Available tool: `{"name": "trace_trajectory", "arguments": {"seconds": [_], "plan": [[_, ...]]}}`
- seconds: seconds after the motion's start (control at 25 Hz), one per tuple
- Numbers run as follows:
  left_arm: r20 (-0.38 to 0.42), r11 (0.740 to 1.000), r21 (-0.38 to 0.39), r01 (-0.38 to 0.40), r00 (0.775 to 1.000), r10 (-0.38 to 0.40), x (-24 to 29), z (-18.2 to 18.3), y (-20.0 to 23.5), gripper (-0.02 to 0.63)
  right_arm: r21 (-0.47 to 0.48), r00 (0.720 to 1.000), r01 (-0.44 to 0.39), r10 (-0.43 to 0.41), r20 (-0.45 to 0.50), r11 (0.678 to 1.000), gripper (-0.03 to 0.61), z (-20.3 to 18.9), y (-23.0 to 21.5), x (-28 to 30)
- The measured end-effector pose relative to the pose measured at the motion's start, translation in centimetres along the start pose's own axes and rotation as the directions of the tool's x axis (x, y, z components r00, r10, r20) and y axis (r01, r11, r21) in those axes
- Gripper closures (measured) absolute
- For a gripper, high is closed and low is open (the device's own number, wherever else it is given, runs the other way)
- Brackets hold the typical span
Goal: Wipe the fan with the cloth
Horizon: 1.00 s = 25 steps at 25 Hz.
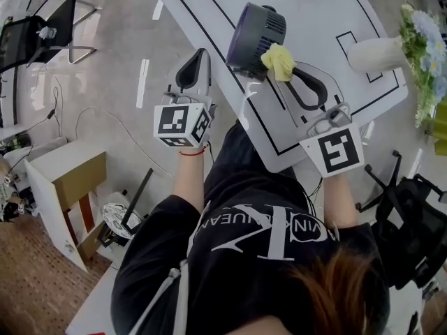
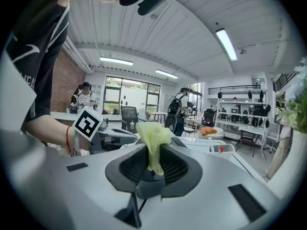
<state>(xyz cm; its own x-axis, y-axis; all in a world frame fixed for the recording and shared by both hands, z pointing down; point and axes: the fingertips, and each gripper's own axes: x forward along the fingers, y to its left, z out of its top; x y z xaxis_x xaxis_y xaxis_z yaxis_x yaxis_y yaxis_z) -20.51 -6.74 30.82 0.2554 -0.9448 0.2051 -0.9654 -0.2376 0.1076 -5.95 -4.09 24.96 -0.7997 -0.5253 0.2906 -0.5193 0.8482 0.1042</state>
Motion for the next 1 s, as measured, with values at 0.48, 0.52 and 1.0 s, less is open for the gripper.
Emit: {"name": "trace_trajectory", "arguments": {"seconds": [0.48,0.52,1.0], "plan": [[0.097,0.998,-0.003,0.058,0.994,-0.058,1.1,4.1,-1.9,0.603,0.156,0.984,0.155,-0.166,0.062,0.976,0.511,-0.2,-4.6,-4.1],[0.104,0.998,-0.008,0.058,0.993,-0.057,0.8,4.4,-2.0,0.603,0.163,0.983,0.159,-0.172,0.067,0.974,0.511,-0.1,-4.7,-4.4],[0.196,1.000,-0.018,-0.003,0.981,0.007,-4.2,7.5,-3.0,0.603,0.180,0.976,0.161,-0.184,0.120,0.970,0.511,0.9,-4.8,-7.1]]}}
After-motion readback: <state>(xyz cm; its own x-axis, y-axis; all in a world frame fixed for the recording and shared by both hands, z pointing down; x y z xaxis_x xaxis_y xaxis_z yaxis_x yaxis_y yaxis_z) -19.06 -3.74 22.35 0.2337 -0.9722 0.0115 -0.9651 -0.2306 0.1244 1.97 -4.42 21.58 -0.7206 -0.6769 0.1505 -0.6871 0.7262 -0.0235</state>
